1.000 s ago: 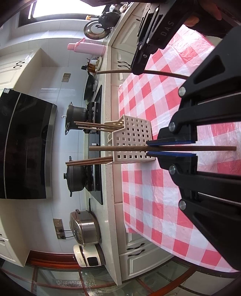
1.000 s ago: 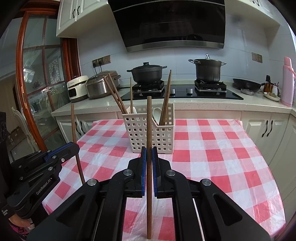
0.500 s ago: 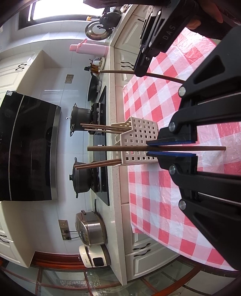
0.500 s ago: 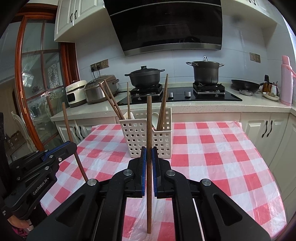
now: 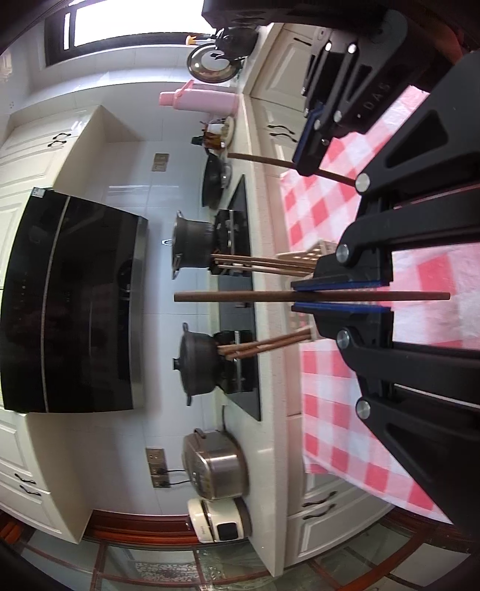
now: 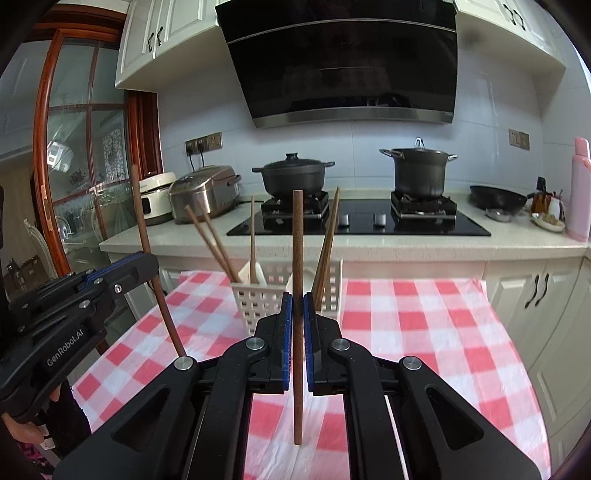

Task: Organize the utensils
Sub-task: 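Lift both chopsticks upright and carry them toward the white basket, then lower both chopsticks into the white basket and open both grippers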

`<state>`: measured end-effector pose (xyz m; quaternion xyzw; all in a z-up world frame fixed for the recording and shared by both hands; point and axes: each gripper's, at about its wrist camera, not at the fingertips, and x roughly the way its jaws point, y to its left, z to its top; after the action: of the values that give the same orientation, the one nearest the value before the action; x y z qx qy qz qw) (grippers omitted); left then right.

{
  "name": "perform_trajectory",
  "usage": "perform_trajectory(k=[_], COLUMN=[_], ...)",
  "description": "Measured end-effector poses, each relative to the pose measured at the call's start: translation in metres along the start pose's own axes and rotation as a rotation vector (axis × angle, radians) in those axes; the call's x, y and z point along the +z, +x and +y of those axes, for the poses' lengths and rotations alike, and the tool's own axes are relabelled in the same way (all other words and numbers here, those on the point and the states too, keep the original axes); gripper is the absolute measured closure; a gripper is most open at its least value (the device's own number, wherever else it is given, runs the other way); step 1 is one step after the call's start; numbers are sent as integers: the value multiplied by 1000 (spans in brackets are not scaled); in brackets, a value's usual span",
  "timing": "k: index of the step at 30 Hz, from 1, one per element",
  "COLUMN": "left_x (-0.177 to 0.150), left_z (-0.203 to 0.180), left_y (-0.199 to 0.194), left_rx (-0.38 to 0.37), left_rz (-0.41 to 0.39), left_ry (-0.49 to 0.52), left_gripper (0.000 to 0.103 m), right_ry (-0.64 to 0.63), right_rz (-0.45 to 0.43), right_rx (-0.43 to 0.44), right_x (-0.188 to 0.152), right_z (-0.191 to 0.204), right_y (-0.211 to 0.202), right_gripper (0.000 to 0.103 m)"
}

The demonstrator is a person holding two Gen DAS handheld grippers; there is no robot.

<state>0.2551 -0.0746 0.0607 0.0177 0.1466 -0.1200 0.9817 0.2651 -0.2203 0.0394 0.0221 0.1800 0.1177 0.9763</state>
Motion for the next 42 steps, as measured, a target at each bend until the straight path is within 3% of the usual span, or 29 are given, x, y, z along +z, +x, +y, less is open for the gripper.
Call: perform_trajectory(k=[7,14,21,30,42], left_x=[47,100,134,128,87], left_z=[-7,-12,-10,0,4], left_y=[27,53,86,133,178], left_rx=[-9,39,93,147,154], left_rz=[-34,-96,-108,-66,30], left_ry=[-45,-63,-79,-94,-80], left_gripper=[97,97,97,97,97], right_ry=[25,42,17,18,12], right_rz=[-4,-27,-60,-83,9], right_rx=[20,22,14,18,41], right_x=[38,80,110,116,93], right_z=[-20,-31,-31,-39,-49], right_y=[24,40,61,92,135], right_gripper=[97,97,97,97,97])
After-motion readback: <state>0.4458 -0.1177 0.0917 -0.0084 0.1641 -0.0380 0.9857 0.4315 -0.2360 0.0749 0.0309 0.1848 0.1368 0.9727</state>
